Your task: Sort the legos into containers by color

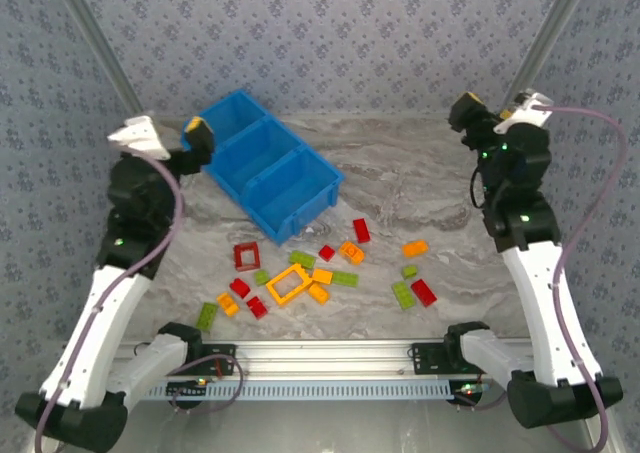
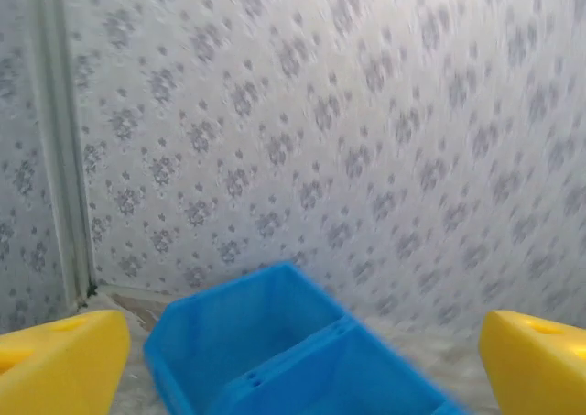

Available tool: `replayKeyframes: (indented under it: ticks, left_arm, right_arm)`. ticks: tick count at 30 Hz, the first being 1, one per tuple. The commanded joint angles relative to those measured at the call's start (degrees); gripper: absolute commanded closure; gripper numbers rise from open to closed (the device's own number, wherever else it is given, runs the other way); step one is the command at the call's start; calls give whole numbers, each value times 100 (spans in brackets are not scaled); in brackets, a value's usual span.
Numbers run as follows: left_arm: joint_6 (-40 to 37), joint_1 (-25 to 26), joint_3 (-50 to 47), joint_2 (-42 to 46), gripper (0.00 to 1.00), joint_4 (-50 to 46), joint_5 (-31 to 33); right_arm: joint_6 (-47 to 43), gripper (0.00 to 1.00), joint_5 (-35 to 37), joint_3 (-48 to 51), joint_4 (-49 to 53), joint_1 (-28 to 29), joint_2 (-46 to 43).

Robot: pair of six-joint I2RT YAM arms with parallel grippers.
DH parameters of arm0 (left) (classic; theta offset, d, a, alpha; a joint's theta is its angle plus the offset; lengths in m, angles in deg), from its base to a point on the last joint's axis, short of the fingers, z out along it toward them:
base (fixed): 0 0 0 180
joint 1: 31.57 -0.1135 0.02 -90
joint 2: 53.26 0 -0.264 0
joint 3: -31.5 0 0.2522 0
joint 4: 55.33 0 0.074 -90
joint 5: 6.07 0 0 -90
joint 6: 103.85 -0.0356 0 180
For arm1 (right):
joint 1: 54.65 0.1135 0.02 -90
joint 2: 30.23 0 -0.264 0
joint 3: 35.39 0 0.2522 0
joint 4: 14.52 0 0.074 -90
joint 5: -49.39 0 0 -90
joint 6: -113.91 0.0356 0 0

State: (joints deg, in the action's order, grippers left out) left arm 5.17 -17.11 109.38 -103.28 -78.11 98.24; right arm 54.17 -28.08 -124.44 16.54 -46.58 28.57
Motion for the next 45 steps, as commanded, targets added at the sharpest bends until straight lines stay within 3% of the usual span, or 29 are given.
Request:
replayKeyframes:
  ticks: [1,3,6,9,12,21,30,41,45]
  left_arm:
    - [1169,-101,291,-204,2,-2443,-1357]
    - [1263,276,333,-235,2,-3116,-1501]
    - [1453,849,-81,-35,2,-3662,-1619]
    - [1829,1304,-691,287,2,-3790,-1802]
    - [2066,1646,-1148,665,3,-3866,-1748]
    - [2237,1770,-1568,1238,6,-3929,-1714]
    - [2160,1780,-1464,1004,7,-3816,-1754]
    - [2246,1789,-1639,876,8,-3524,-1659]
    - [2203,1797,-1591,750,8,-3446,-1658]
  right_arm:
    - [1475,27,-429,70,2897,651,518]
    - [1861,28,-115,281,2906,1654,511]
    - [2465,31,-189,587,2496,2860,923]
    - [2883,27,-440,604,2015,3531,1758]
    - [3079,26,-956,375,1445,3781,2721]
    - [3220,32,-1093,-709,1326,3967,4328]
    - [3283,41,-1151,-1021,1304,3825,4784]
    - [3139,67,-1248,-1647,1859,3388,5331]
    - [3085,69,-1338,-1935,2115,3251,5576]
